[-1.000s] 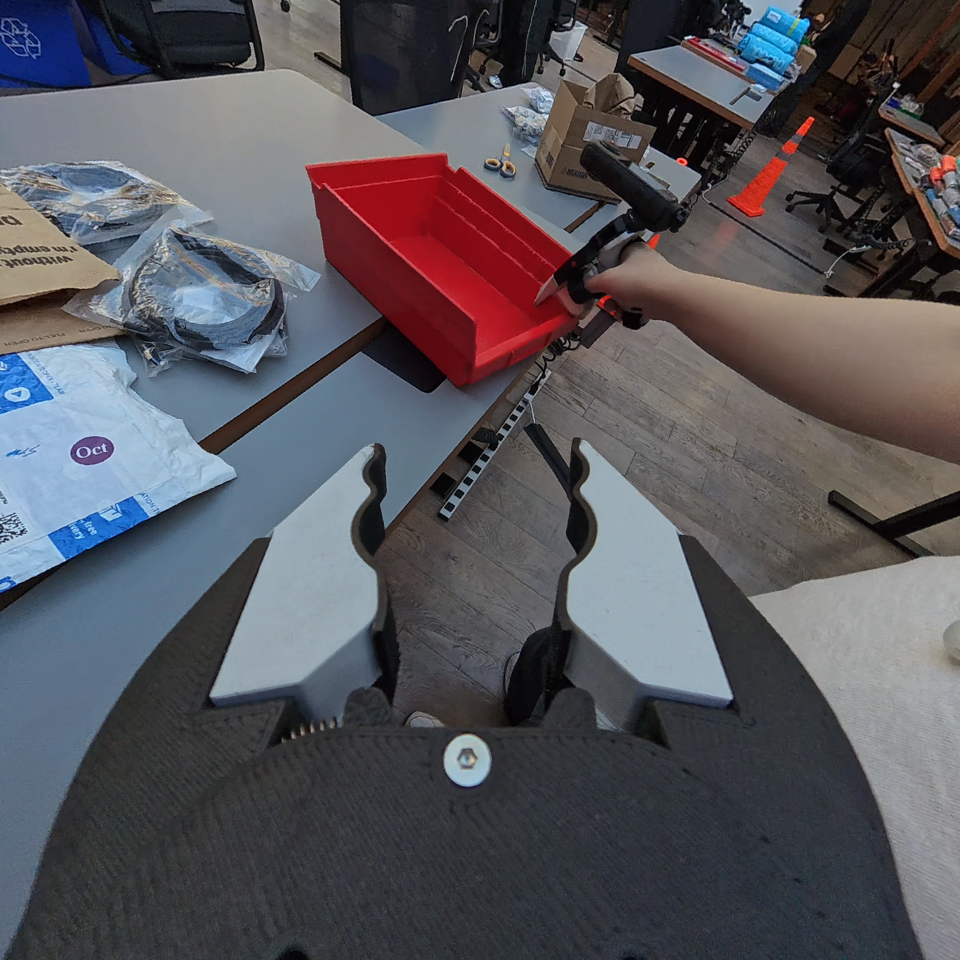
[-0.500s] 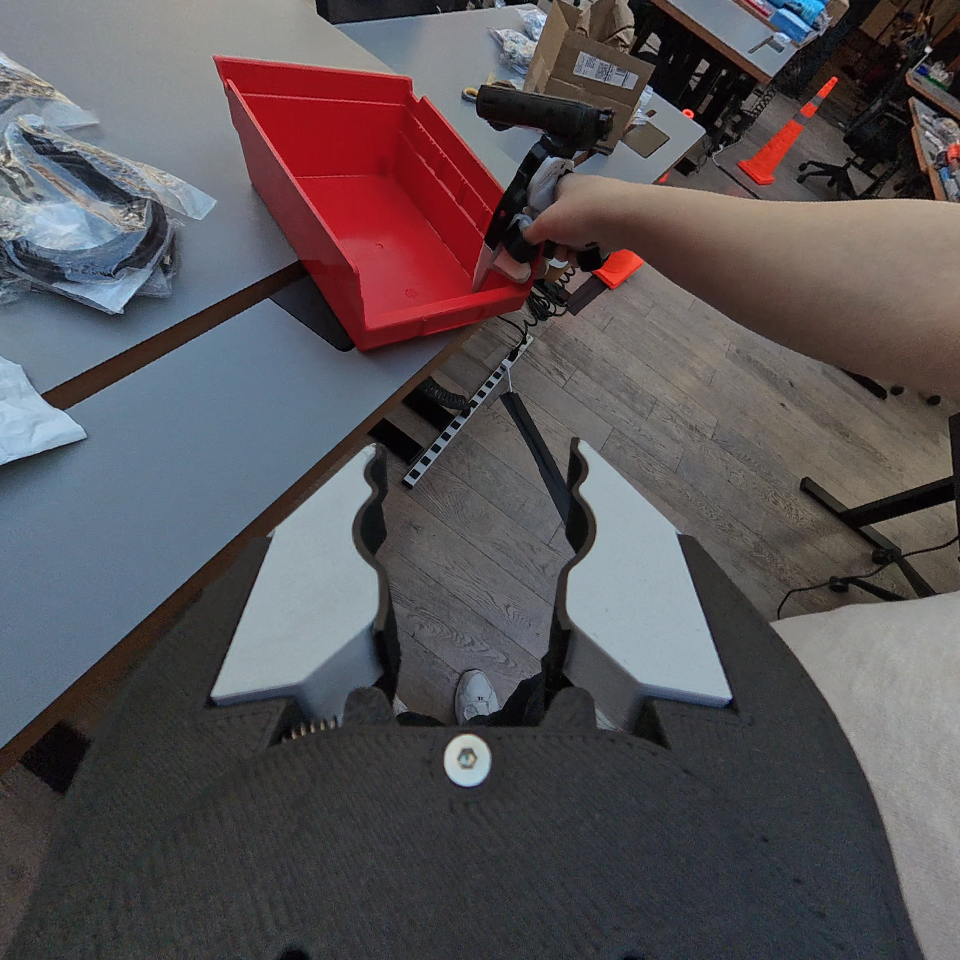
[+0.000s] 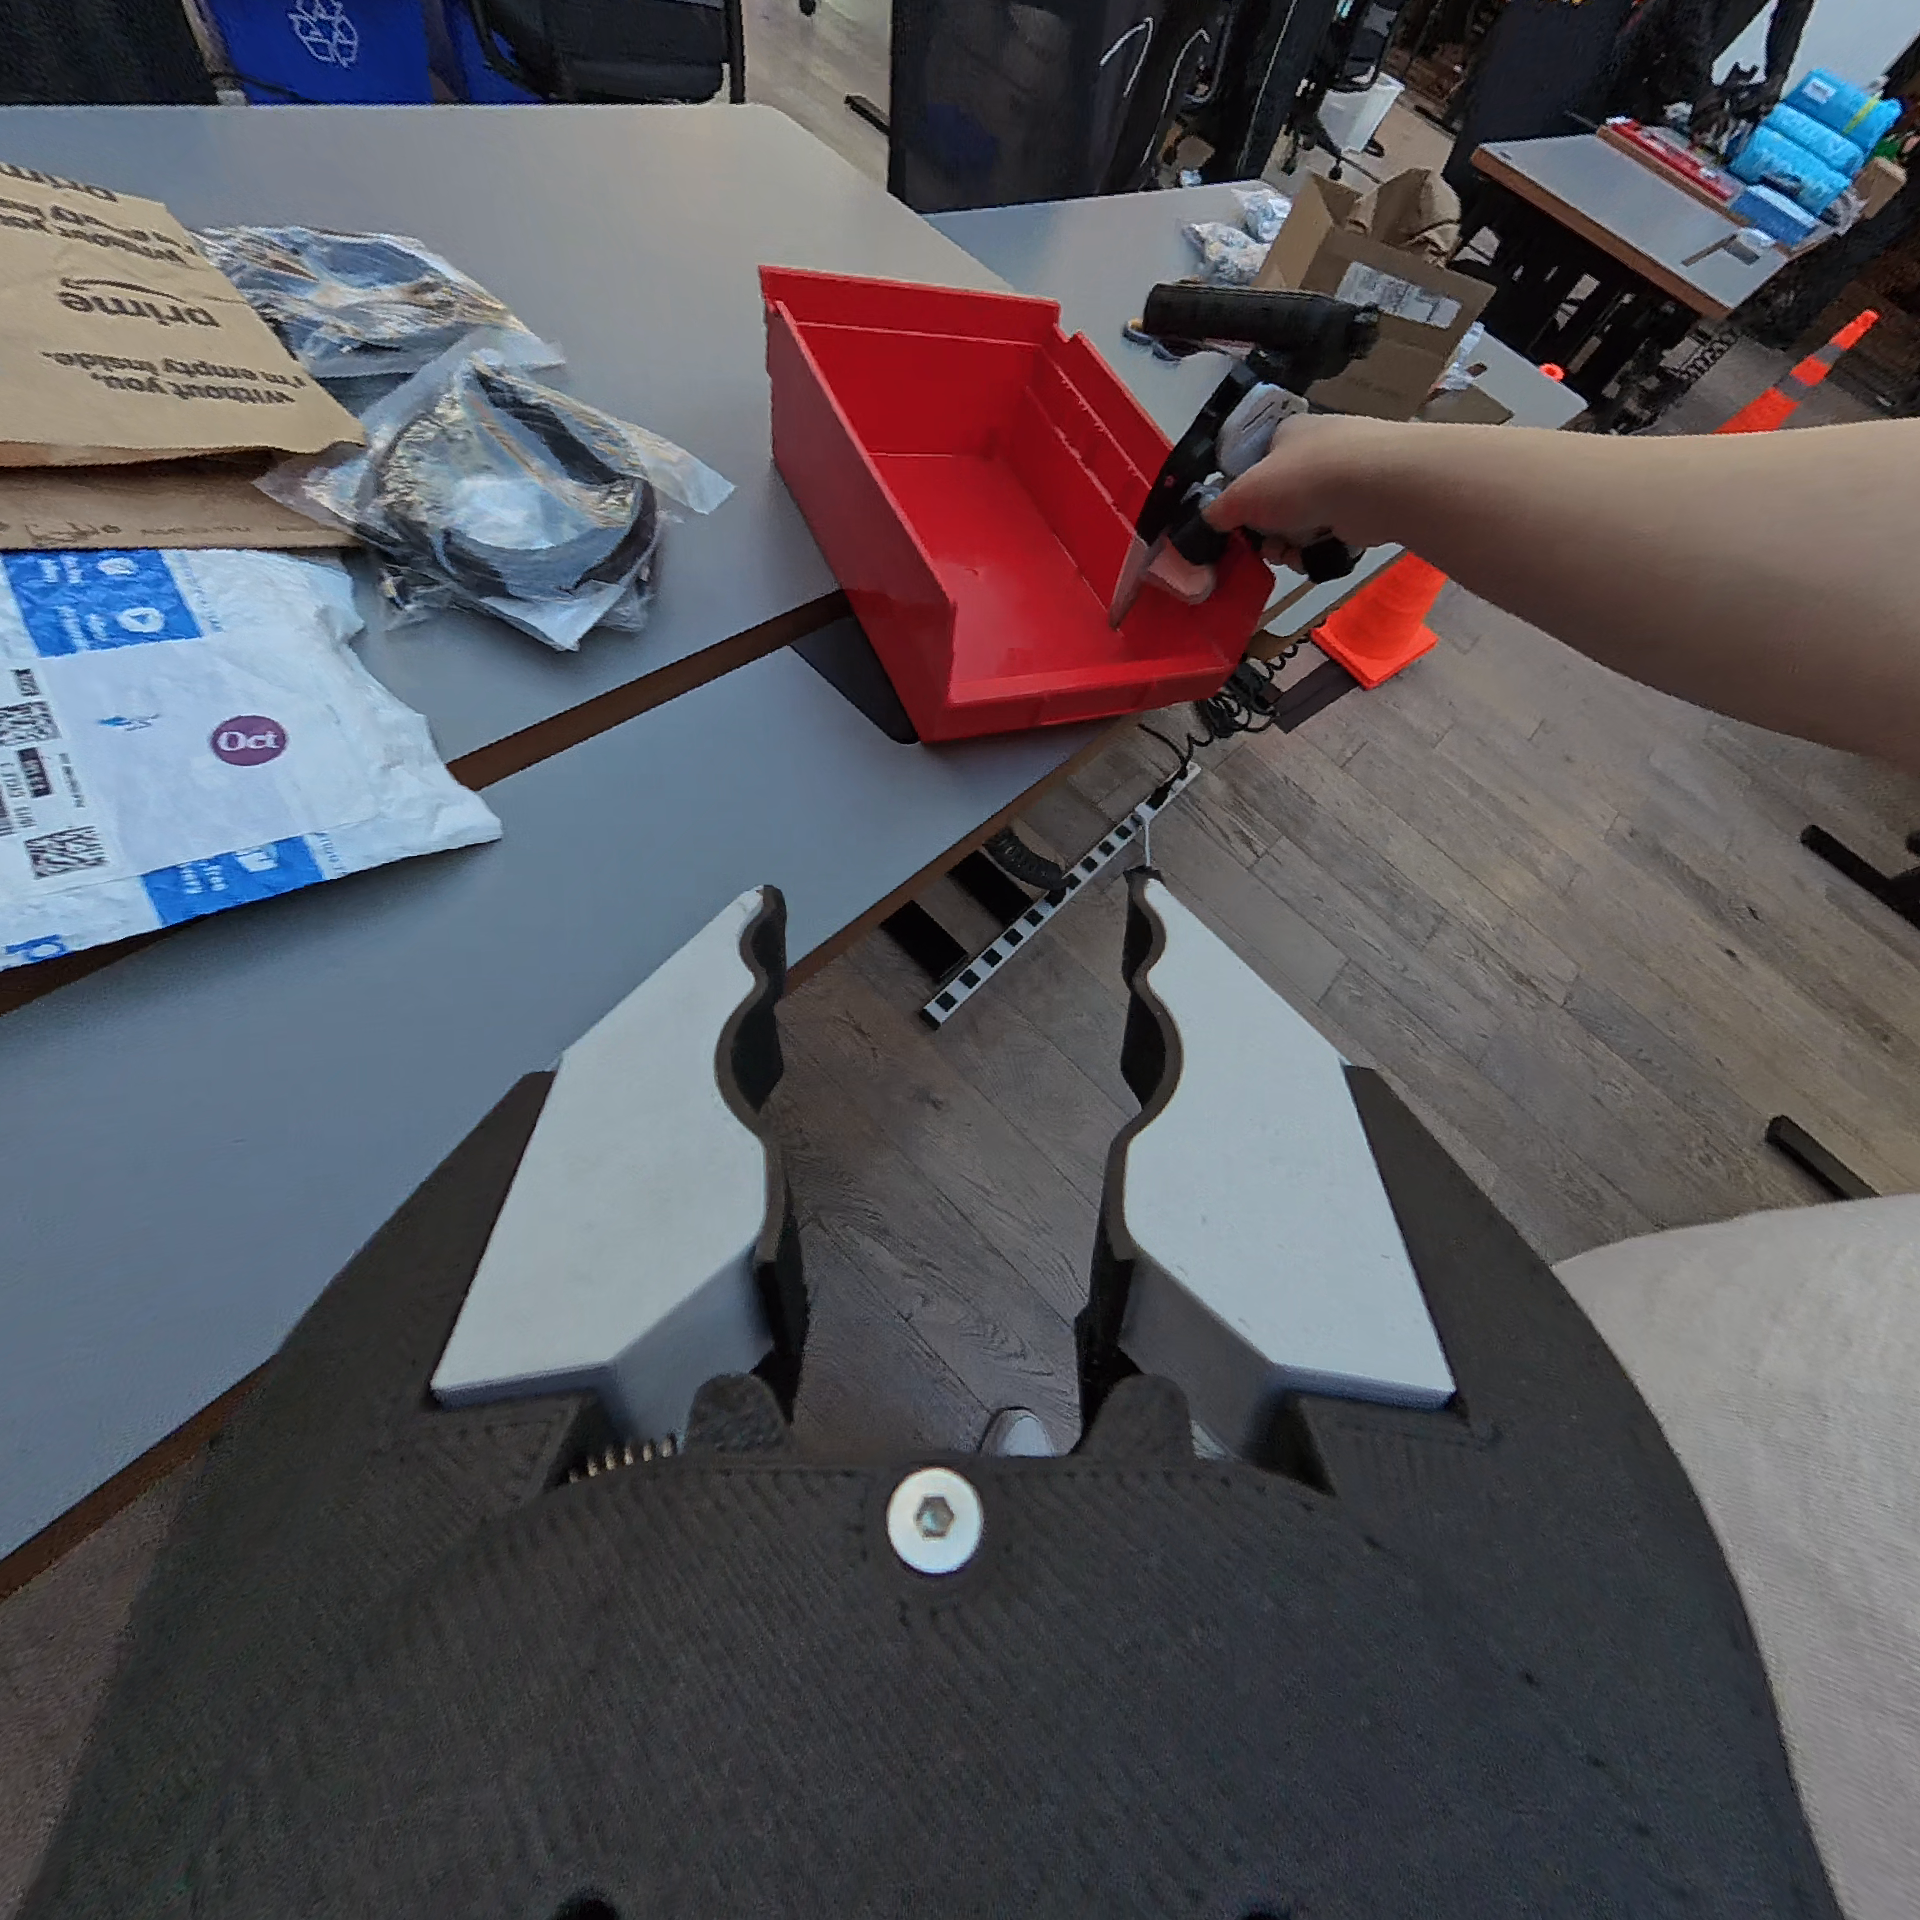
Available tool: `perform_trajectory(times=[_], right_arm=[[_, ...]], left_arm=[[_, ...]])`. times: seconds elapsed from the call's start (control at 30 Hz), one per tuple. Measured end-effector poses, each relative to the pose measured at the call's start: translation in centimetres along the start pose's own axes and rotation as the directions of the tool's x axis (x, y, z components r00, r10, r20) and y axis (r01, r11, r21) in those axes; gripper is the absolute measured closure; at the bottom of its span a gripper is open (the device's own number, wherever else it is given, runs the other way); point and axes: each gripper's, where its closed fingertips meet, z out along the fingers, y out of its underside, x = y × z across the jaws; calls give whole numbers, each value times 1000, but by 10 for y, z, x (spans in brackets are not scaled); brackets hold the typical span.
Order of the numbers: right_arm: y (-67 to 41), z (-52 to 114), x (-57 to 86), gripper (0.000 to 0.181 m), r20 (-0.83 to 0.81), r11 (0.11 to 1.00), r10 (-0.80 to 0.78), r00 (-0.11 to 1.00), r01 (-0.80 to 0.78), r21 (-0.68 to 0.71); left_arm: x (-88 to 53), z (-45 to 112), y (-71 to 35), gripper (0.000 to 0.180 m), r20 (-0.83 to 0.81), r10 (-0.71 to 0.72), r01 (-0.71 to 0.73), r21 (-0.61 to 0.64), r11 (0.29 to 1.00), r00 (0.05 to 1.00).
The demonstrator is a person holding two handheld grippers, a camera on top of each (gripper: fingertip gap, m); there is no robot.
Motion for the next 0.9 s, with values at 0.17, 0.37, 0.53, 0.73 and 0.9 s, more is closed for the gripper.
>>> perform_trajectory(times=[0.17,0.37,0.53,0.73,0.9], right_arm=[[-14,-1,6,176,-74,998,-22,997,17,-66],[-12,-2,6,178,-107,995,23,994,-33,-92],[-6,-1,4,178,-102,994,68,993,-77,-82],[-6,-1,2,178,-108,993,85,990,-94,-74],[-5,0,1,177,-100,991,102,990,-110,-78]], left_arm=[[-83,-17,-6,121,102,64,-63,-14,998,993],[-190,-12,-24,136,114,98,-94,-42,995,989],[-255,6,-37,141,76,54,-52,-25,998,996],[-305,39,-48,143,59,28,-27,-17,999,998],[-314,67,-50,143,8,10,-10,-37,999,1000]])
